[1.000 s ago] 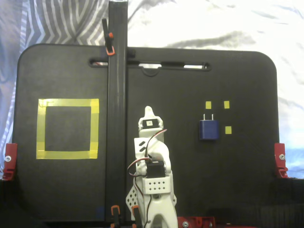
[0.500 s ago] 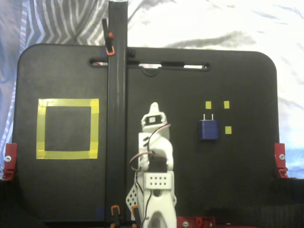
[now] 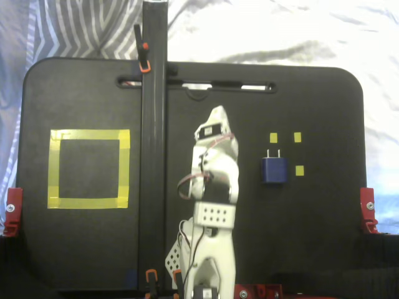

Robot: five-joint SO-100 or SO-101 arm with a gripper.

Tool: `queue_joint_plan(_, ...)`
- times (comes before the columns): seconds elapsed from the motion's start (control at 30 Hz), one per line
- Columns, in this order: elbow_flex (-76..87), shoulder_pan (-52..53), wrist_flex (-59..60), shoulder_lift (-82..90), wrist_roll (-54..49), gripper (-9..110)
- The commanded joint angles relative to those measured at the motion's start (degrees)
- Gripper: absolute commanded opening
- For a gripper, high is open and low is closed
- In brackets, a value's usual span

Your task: Grasp a block and put it in the designated area.

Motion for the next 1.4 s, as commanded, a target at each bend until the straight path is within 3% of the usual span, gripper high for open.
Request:
queue_joint_plan(0.0,-6.86,1.05,2.99,-4.13,-8.44,0)
queue_joint_plan(0.43,-27.51,6.86,24.52,-21.71,-43.77,0)
queue_joint_plan(0.77,-34.19,18.37,44.56,-29.88,-75.94,0)
queue_joint_plan(1.1,-34.98,32.34,43.51,-36.12,-94.92,0)
queue_joint_plan(1.37,-37.44,37.44,37.71,-45.0,-98.17,0)
